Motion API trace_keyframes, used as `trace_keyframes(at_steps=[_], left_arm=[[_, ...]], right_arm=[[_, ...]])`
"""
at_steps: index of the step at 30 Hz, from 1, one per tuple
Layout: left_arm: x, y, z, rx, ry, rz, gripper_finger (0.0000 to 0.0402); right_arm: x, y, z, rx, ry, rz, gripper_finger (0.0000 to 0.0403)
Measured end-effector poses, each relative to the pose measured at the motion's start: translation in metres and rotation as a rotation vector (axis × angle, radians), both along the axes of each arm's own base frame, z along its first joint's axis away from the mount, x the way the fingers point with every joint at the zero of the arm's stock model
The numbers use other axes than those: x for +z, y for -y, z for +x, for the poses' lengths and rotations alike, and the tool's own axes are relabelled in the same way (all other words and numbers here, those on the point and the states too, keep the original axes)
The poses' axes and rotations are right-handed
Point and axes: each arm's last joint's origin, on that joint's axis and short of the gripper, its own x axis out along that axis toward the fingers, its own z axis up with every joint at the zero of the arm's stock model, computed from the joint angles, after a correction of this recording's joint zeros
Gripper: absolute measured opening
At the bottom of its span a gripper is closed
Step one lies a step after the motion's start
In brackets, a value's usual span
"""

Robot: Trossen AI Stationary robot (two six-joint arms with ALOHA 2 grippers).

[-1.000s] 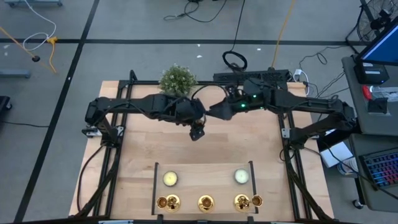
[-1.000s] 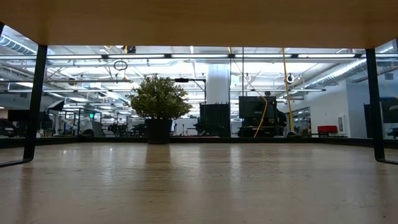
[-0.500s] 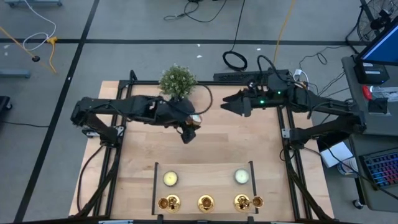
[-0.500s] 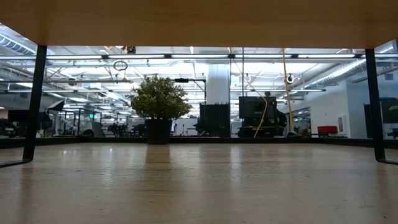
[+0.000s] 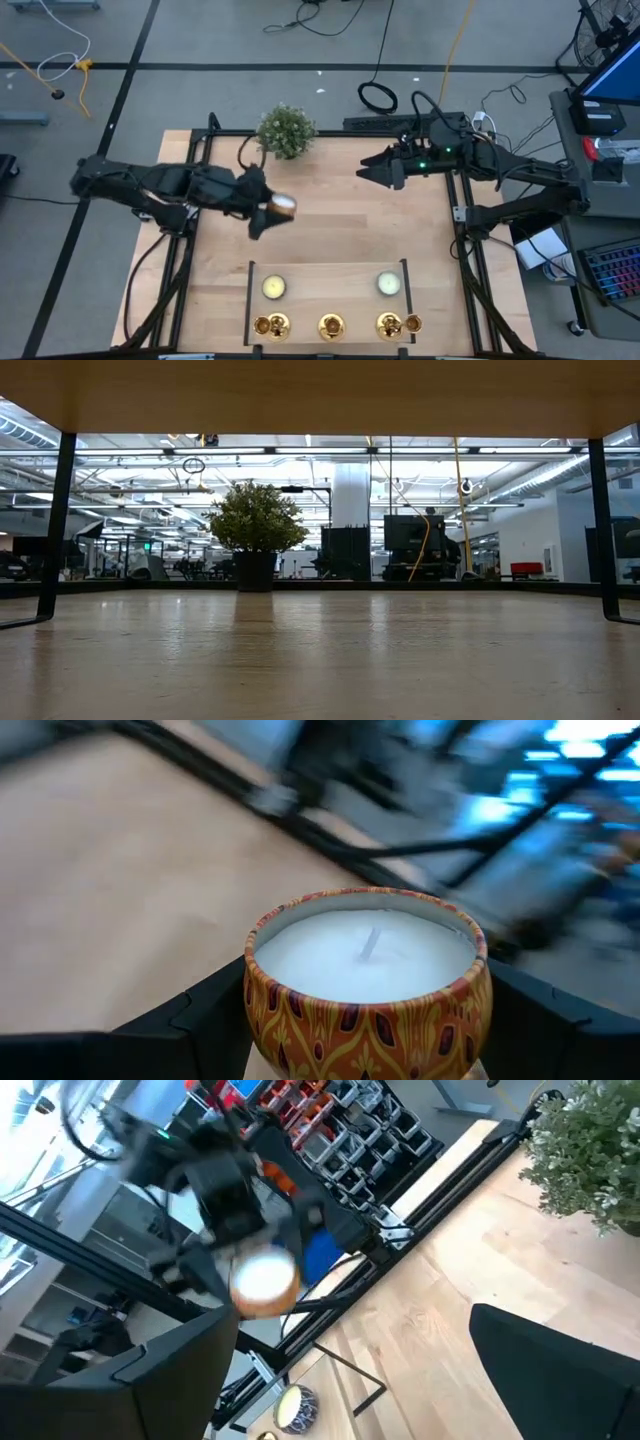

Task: Pick & Place candle stick holders
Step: Put the yellow patterned scented candle on the shelf

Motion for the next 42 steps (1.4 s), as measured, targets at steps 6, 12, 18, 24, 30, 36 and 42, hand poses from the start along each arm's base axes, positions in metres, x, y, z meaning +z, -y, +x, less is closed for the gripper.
trace_keyframes(at_steps=[6, 12, 18, 24, 30, 36, 42], left_arm=[[-0.047, -0.008, 0.011, -0.239, 0.136, -0.154, 0.0293], [-0.095, -0.034, 0.029, -0.500, 0.198, -0.237, 0.0293], [-0.099, -0.055, 0.043, -0.766, 0.387, -0.175, 0.0293], [-0.110, -0.061, 0.061, -0.903, 0.549, -0.061, 0.0293], [-0.147, -0.065, 0.089, -0.909, 0.551, 0.072, 0.0293], [-0.173, -0.068, 0.113, -0.977, 0.606, 0.248, 0.0293], [-0.174, -0.063, 0.128, -1.233, 0.722, 0.284, 0.0293]], right_arm=[[0.001, 0.000, 0.000, 0.003, 0.006, -0.005, 0.0394], [0.001, 0.000, 0.000, 0.010, 0.007, -0.022, 0.0394], [0.003, -0.001, 0.000, 0.034, 0.034, -0.025, 0.0394], [0.009, -0.005, 0.002, 0.059, 0.093, -0.082, 0.0394], [0.013, -0.010, 0.002, 0.085, 0.137, -0.132, 0.0394], [0.013, -0.016, 0.003, 0.122, 0.140, -0.189, 0.0394], [0.012, -0.021, 0.003, 0.146, 0.140, -0.235, 0.0394]])
